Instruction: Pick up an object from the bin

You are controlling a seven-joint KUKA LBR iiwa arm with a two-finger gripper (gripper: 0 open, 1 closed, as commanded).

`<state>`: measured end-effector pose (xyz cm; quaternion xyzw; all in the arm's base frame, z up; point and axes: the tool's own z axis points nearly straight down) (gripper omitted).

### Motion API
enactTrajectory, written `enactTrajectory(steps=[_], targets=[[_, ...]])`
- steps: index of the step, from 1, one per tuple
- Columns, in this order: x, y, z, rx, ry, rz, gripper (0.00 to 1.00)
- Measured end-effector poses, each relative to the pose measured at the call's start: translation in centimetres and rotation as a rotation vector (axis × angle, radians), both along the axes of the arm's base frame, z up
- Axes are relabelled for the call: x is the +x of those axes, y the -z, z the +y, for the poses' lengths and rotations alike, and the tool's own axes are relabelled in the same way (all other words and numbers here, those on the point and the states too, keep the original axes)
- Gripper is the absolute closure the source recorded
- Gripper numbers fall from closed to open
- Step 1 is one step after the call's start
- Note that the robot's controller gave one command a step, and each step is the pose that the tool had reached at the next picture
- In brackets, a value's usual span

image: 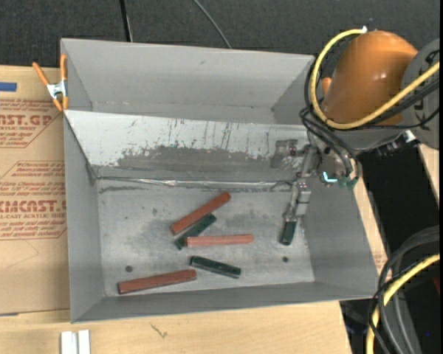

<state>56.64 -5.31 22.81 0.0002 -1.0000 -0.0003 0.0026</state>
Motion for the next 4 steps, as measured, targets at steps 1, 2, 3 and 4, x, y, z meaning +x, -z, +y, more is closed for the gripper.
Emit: enactTrajectory(steps=[1, 2, 3, 4], targets=[[0.2, -0.4, 0.0, -0.001, 0.0, -0.008, 0.0], [-1.1, 4.1, 0.1, -0.001, 0.026, -0.014, 0.0], [-0.6, 10.1, 1.6, -0.001, 0.016, -0.011, 0.0], [-5.8, 15.9, 3.1, -0.001, 0.013, -0.004, 1.0]])
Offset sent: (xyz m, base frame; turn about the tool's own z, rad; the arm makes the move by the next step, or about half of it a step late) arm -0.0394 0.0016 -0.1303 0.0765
